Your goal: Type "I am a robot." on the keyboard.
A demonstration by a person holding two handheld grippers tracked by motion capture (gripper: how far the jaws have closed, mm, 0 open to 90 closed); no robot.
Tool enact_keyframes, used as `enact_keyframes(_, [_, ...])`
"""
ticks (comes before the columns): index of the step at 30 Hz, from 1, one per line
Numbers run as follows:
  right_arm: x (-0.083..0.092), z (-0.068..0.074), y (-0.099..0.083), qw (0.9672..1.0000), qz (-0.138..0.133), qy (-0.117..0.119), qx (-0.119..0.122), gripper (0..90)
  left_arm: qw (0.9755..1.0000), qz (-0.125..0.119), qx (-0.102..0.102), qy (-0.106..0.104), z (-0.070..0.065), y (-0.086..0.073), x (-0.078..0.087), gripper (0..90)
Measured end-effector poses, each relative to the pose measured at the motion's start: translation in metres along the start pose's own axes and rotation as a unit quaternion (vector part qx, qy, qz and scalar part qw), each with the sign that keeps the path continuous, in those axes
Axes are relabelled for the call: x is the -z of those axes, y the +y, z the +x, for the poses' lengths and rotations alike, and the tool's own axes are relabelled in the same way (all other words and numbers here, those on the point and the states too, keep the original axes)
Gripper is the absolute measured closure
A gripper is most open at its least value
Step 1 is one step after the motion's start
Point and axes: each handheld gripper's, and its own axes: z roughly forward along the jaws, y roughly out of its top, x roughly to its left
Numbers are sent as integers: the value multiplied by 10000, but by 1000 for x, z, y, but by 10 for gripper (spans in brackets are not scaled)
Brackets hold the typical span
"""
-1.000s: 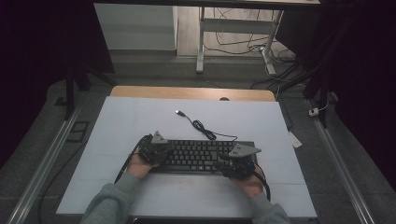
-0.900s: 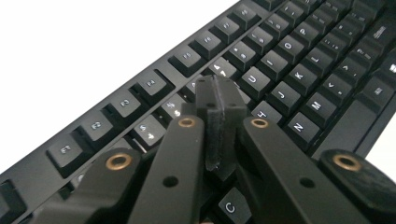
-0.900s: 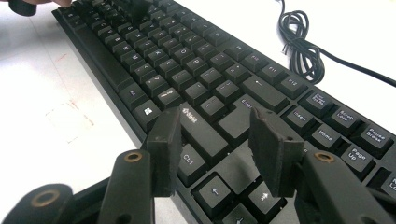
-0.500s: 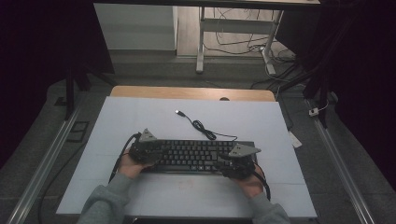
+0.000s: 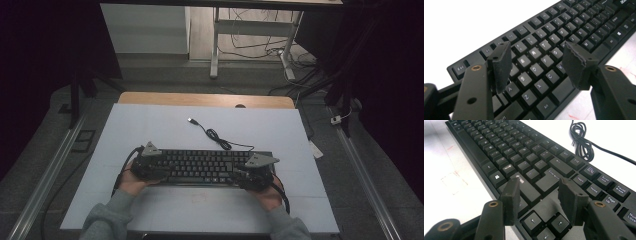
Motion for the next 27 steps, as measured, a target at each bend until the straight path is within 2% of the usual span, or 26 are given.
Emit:
enact_keyframes(16, [-1, 0, 0, 10000, 13, -16, 14, 522, 10000, 20, 91, 8, 3, -5, 2, 385])
enact_keyframes(22, [-1, 3, 5, 9999, -120, 34, 19, 528, 10000, 53, 74, 4, 3, -6, 0, 384])
enact_keyframes(27, [-5, 6, 14, 9994, -258, 188, -113, 559, 9999, 115, 31, 5, 3, -6, -2, 381])
